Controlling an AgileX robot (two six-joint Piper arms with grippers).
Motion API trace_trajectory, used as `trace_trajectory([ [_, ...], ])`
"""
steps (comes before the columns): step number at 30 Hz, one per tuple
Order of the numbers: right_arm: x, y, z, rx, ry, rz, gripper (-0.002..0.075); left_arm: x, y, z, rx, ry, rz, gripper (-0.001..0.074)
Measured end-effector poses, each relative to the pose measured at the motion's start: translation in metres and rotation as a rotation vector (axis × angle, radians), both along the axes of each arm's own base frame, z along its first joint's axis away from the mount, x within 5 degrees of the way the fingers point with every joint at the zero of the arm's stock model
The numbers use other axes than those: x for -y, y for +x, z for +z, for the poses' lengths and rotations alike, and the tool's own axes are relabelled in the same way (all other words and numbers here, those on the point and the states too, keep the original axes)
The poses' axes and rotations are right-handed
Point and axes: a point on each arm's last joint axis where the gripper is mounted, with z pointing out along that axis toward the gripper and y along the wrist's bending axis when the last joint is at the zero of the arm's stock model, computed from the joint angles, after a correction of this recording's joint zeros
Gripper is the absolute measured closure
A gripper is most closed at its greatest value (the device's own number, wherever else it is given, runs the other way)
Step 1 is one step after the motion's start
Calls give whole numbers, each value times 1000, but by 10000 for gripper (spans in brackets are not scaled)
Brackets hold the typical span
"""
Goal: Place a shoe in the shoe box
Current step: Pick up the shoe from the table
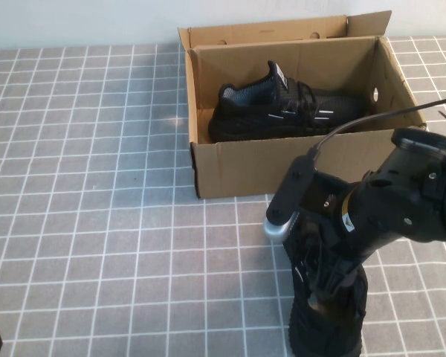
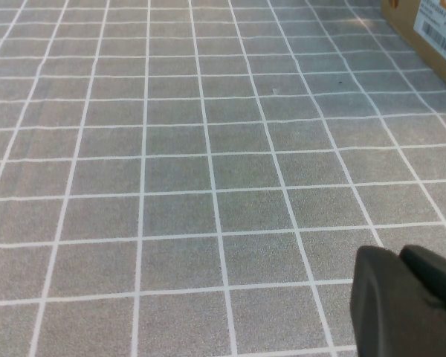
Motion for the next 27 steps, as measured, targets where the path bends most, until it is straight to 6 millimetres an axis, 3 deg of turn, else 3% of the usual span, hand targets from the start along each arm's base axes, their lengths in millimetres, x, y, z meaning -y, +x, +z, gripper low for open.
trace_trajectory([
  [9, 0, 4, -4, 21, -23, 8, 302, 0, 0, 0, 0, 0, 0, 736],
  [13, 0, 4, -4, 21, -23, 8, 408, 0, 0, 0, 0, 0, 0, 703],
  [19, -1, 2, -4, -1, -3, -15, 677, 0, 0, 0, 0, 0, 0, 715],
  [22, 1, 0, -1, -1, 10, -26, 703, 0, 0, 0, 0, 0, 0, 730],
  [27, 13, -12, 30, 53, 54, -33, 707, 0, 0, 0, 0, 0, 0, 736],
])
